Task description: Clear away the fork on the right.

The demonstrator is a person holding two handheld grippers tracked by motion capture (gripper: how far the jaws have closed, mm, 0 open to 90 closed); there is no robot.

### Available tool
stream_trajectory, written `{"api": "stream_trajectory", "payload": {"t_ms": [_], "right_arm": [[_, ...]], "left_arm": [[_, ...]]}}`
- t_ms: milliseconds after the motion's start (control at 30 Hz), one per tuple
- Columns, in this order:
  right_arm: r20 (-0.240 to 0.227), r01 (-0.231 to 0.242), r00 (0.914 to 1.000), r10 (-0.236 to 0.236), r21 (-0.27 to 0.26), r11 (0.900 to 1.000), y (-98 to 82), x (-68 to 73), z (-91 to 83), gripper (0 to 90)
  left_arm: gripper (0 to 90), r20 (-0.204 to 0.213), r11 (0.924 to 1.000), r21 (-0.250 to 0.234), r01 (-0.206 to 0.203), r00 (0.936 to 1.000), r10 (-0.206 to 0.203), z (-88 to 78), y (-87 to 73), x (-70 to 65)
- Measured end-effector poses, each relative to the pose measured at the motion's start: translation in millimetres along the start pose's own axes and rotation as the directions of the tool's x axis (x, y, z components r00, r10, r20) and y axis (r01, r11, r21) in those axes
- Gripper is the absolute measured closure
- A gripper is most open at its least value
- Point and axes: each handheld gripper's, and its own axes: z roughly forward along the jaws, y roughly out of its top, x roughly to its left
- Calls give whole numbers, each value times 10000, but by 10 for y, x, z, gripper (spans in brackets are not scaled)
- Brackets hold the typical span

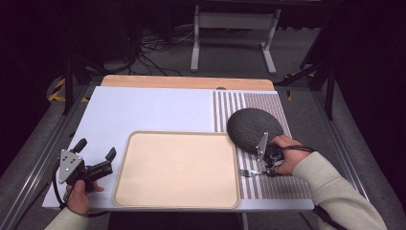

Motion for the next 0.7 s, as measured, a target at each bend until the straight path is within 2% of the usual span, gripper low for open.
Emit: {"api": "stream_trajectory", "payload": {"t_ms": [267,500,700], "right_arm": [[-190,378,9991,-373,308,9988,18,-1,32,760],[-74,638,9980,-635,541,9965,51,14,36,775],[-62,649,9979,-646,542,9964,52,16,38,776]], "left_arm": [[0,-5,10000,-13,7,10000,-7,2,-2,3],[0,16,10000,-6,5,10000,-5,-2,1,3],[0,23,10000,-15,-2,10000,2,-2,1,4]]}}
